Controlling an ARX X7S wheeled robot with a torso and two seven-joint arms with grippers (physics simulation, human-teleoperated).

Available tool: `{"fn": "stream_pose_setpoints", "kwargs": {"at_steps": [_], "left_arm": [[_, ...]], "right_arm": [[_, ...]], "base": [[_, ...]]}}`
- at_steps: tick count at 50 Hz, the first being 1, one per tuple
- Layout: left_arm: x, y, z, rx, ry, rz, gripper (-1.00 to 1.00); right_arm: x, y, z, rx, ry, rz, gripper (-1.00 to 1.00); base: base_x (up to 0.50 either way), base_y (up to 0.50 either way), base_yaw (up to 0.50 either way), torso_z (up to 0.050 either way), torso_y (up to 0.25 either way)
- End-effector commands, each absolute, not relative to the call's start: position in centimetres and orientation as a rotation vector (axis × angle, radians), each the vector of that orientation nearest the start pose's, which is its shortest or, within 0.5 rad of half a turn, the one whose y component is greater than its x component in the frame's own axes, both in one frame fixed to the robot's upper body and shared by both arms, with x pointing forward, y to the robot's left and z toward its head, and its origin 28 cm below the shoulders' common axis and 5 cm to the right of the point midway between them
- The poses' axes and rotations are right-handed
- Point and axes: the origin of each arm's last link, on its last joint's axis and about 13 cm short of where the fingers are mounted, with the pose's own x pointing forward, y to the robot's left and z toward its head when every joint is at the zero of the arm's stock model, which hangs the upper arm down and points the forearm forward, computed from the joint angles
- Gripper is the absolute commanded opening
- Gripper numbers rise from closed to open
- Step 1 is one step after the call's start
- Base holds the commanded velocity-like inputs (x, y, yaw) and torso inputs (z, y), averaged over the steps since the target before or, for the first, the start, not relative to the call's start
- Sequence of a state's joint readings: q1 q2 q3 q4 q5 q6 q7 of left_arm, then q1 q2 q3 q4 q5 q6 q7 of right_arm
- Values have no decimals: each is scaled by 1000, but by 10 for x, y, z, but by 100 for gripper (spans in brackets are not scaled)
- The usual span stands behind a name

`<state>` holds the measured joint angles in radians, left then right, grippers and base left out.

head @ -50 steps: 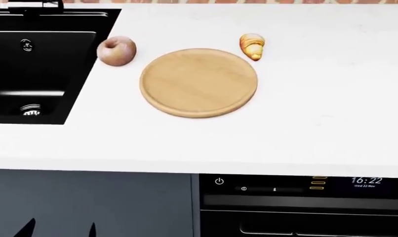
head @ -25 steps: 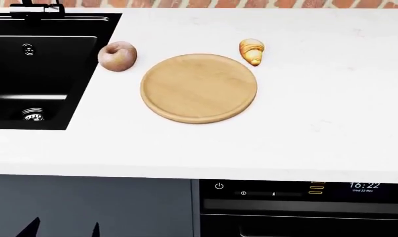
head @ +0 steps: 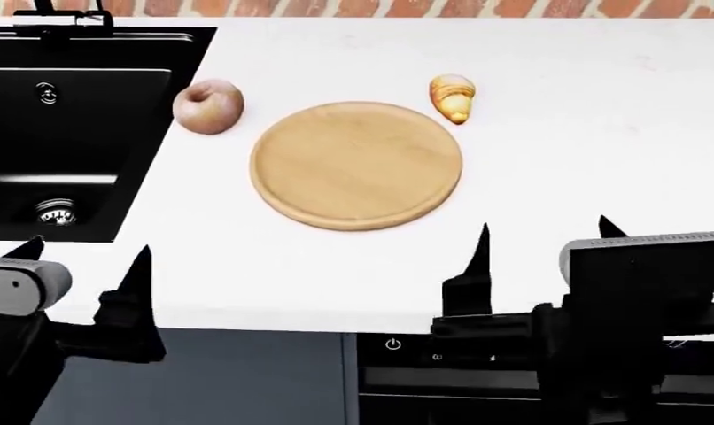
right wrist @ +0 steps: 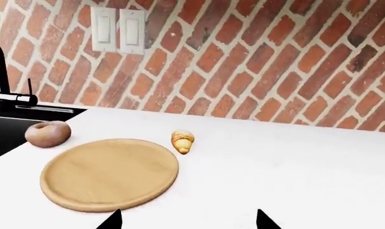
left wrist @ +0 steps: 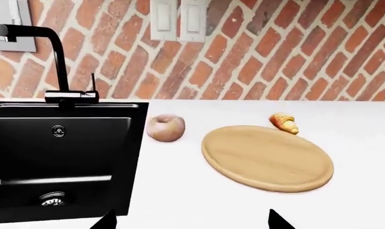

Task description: Place the pastries on the plates.

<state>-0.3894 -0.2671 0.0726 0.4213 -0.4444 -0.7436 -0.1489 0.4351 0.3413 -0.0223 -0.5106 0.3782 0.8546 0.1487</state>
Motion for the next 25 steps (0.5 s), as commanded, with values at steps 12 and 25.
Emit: {"fn": "stream_pose_setpoints", "kwargs": {"at_steps": [12,25], "left_arm": [[281,238,181,-19,31,-164,100],[287,242,179,21,61,-181,100]], "right_arm": [[266,-156,192,-65,5,95,100],[275,-154,191,-67,22,98,100]], "base": [[472,0,0,0,0],[500,0,0,0,0]]}}
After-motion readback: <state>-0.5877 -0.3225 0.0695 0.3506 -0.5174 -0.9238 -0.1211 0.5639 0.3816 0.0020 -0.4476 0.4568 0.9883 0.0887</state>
